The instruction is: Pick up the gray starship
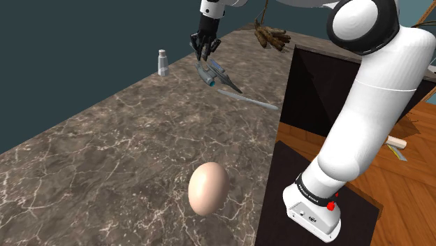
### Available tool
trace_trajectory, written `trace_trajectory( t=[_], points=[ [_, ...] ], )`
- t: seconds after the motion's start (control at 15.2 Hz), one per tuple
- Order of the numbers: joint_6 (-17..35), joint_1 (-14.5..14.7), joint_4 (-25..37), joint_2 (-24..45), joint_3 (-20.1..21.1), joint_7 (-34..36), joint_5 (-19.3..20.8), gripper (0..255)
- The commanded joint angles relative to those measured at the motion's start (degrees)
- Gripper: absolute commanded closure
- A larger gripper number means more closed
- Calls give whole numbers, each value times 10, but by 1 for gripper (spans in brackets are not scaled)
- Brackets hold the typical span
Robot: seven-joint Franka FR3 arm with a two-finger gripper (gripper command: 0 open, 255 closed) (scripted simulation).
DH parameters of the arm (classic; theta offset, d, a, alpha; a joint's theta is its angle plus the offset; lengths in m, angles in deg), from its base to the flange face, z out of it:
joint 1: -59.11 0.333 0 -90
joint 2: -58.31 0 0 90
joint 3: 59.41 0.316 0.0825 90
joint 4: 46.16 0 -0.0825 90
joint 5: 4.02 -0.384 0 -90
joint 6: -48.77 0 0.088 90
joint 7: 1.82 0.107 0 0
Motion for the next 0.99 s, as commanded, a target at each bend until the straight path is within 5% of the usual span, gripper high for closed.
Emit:
trace_trajectory(
  t=[0.0,0.92],
  points=[
    [0,0,0,0,0,0,0,255],
    [-72,1,81,9,0,8,2,255]
  ],
)
